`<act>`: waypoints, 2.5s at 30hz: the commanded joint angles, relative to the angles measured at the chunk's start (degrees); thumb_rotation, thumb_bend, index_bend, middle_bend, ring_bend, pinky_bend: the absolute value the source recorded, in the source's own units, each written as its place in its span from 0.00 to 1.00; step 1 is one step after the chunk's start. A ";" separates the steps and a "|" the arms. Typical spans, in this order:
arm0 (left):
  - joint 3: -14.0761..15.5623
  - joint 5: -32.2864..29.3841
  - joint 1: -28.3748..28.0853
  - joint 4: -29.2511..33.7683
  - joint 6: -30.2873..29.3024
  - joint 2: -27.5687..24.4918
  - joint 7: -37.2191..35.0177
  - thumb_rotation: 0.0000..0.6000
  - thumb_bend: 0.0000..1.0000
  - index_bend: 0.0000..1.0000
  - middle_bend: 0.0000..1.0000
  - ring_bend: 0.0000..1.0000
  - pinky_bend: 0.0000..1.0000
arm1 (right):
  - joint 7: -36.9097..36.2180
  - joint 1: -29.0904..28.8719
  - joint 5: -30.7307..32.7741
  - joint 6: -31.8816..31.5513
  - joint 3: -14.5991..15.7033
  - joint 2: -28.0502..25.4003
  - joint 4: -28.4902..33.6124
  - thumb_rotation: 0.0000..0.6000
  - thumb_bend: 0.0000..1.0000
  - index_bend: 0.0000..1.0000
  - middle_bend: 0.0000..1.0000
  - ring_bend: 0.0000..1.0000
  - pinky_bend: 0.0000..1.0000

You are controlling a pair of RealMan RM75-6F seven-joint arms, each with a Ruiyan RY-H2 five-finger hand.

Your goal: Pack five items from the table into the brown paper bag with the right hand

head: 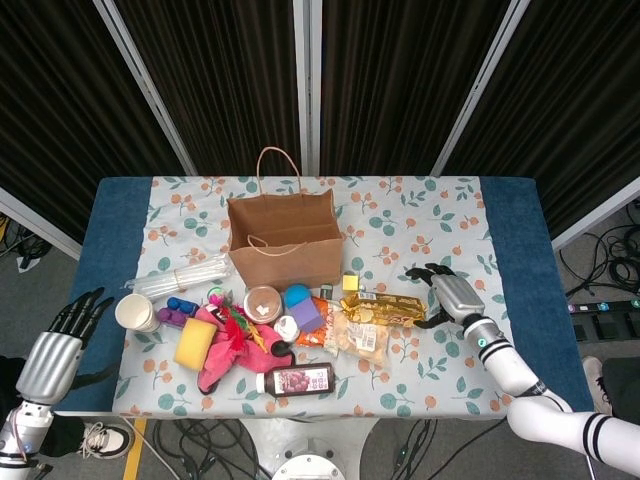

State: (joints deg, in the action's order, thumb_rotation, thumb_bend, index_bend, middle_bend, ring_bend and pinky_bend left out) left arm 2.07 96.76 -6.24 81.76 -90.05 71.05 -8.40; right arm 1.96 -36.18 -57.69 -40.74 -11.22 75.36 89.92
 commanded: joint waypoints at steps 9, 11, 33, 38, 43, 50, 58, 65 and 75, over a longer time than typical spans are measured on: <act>0.14 0.09 -0.08 0.23 0.13 0.08 0.48 1.00 0.05 0.11 0.10 0.06 0.16 | 2.78 -5.17 4.92 3.83 0.91 4.10 -3.99 1.00 0.05 0.20 0.22 0.06 0.08; 0.19 0.00 -0.06 0.28 0.24 0.02 0.57 1.00 0.05 0.11 0.10 0.06 0.16 | 3.04 -6.05 5.94 4.77 1.25 4.74 -4.73 1.00 0.07 0.20 0.22 0.06 0.08; 0.42 -0.07 0.05 0.50 0.22 0.03 0.16 1.00 0.05 0.11 0.10 0.06 0.16 | 1.44 -7.15 6.95 1.95 2.22 2.26 -1.51 1.00 0.21 0.49 0.46 0.30 0.32; 0.59 0.09 0.19 0.65 0.03 0.00 0.07 1.00 0.05 0.11 0.10 0.06 0.16 | -0.16 -5.90 4.31 -0.47 0.97 -2.05 3.42 1.00 0.23 0.51 0.48 0.31 0.34; 0.71 0.38 0.17 0.81 -0.03 0.04 0.05 1.00 0.05 0.11 0.10 0.06 0.16 | -2.42 -3.62 -0.29 -6.16 -2.63 -10.44 12.70 1.00 0.24 0.52 0.48 0.32 0.35; 0.61 0.28 -0.08 0.72 0.34 0.42 -0.19 1.00 0.05 0.11 0.10 0.06 0.16 | -3.71 -1.93 -2.02 -12.87 -9.65 -23.42 23.75 1.00 0.24 0.52 0.48 0.33 0.36; 0.17 -0.24 -0.54 0.01 0.82 0.45 -0.95 1.00 0.05 0.11 0.10 0.06 0.16 | 7.72 -12.04 6.24 -15.51 -14.99 -21.14 23.01 1.00 0.26 0.52 0.48 0.33 0.36; -0.20 -1.81 -0.23 -1.37 1.12 0.69 -2.22 1.00 0.05 0.11 0.10 0.06 0.16 | 28.61 -25.34 7.37 -20.41 -13.44 -8.50 16.74 1.00 0.26 0.52 0.47 0.33 0.36; -0.78 -2.15 -0.45 -1.99 0.84 0.64 -3.83 1.00 0.05 0.11 0.10 0.06 0.16 | 39.91 -36.96 19.17 -20.67 -13.46 5.11 6.19 1.00 0.26 0.52 0.47 0.33 0.36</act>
State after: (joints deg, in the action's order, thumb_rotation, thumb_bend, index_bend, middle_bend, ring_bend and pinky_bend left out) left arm 1.30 94.61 -6.68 79.81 -89.21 71.69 -12.19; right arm 39.24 -70.98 -41.37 -60.90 -24.90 77.36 99.12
